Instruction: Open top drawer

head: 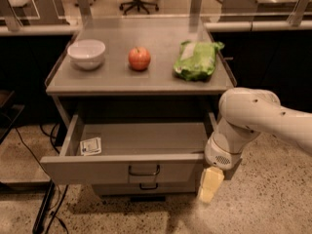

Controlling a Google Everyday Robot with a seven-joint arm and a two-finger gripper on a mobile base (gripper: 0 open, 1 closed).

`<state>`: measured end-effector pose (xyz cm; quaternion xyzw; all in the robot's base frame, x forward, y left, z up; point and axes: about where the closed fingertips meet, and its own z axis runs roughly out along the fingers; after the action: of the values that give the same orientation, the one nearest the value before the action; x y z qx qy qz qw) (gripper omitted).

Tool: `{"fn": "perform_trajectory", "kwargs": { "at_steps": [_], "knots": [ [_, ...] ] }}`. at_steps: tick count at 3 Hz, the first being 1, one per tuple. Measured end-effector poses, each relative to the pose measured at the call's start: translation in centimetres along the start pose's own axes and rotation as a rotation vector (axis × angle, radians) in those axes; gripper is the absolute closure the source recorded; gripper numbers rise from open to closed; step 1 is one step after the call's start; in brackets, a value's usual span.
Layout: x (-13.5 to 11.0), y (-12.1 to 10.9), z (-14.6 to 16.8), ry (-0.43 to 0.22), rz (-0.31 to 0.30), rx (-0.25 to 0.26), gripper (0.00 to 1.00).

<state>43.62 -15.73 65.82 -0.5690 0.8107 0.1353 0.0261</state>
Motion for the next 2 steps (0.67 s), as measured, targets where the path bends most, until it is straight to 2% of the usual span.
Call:
{"fn": "perform_trajectory", "kwargs": {
  "at_steps": [1, 2],
  "knots": [
    [0.0, 0.0, 0.0, 0.0, 0.0, 0.0, 0.0],
    [4.2, 3.9, 0.4, 0.042, 0.03, -0.062, 0.0]
  ]
}}
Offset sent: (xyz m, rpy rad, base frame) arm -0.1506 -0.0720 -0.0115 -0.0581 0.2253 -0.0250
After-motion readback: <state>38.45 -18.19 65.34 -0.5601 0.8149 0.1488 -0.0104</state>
